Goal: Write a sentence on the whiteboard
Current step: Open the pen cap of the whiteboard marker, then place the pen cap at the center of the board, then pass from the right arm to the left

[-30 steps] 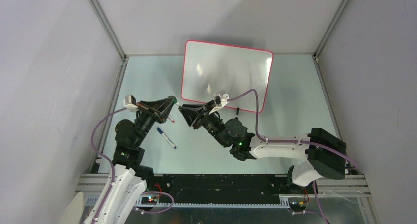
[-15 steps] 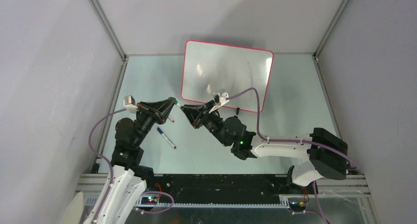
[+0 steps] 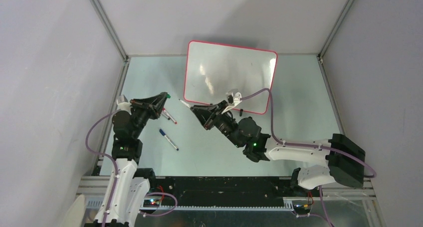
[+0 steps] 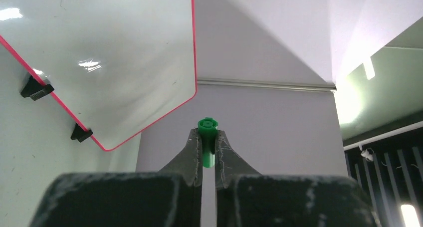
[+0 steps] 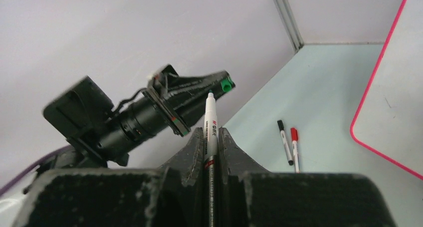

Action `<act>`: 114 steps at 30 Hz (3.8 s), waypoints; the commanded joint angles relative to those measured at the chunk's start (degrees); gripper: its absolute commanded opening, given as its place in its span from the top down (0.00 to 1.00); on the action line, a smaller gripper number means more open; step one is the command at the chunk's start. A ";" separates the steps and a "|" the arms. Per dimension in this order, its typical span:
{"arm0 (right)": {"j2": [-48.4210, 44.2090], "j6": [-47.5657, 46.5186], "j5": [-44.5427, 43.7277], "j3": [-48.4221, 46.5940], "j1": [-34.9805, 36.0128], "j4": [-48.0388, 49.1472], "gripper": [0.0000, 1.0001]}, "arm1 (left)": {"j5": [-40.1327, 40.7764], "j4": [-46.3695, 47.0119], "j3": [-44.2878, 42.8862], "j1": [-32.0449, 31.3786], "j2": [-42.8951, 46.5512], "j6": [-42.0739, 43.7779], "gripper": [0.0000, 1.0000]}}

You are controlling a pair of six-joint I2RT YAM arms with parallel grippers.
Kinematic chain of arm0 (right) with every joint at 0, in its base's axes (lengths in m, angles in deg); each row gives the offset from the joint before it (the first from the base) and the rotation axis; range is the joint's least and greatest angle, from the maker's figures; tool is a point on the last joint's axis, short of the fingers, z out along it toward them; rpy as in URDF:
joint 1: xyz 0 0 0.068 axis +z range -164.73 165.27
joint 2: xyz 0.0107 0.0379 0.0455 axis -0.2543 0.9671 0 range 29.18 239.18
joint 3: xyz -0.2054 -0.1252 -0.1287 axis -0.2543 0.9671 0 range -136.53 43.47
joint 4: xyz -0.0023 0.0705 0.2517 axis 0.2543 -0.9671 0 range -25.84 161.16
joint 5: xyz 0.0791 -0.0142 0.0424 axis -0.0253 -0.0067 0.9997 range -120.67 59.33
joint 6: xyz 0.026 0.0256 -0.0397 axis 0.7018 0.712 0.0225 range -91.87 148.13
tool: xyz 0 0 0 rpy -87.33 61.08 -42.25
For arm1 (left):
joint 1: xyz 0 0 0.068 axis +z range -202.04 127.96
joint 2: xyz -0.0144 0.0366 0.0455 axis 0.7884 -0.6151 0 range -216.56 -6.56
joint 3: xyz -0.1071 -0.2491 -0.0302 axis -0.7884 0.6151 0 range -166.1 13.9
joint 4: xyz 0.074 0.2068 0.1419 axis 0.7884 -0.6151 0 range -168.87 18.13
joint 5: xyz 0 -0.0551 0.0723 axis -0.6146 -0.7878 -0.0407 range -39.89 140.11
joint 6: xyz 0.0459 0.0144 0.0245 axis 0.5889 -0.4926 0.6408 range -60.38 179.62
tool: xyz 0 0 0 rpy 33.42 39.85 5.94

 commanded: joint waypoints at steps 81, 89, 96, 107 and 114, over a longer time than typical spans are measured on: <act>-15.01 5.61 14.81 -8.20 -23.14 -47.89 1.00 | 14.11 11.83 11.49 -27.87 4.68 55.25 0.01; -13.10 0.28 15.88 -17.17 -24.30 -68.04 1.00 | 30.17 15.01 14.26 -43.23 0.45 68.93 0.03; -12.32 -1.44 18.93 -18.98 -25.14 -73.70 1.00 | 35.03 16.74 11.62 -54.34 -6.06 90.41 0.01; -3.97 -6.19 24.27 -25.00 -21.13 -82.59 1.00 | 24.25 29.31 18.20 -54.91 -5.18 104.49 0.25; 0.38 -7.31 24.58 -28.42 -18.06 -82.86 1.00 | 21.73 28.28 16.39 -56.03 -10.06 105.39 0.39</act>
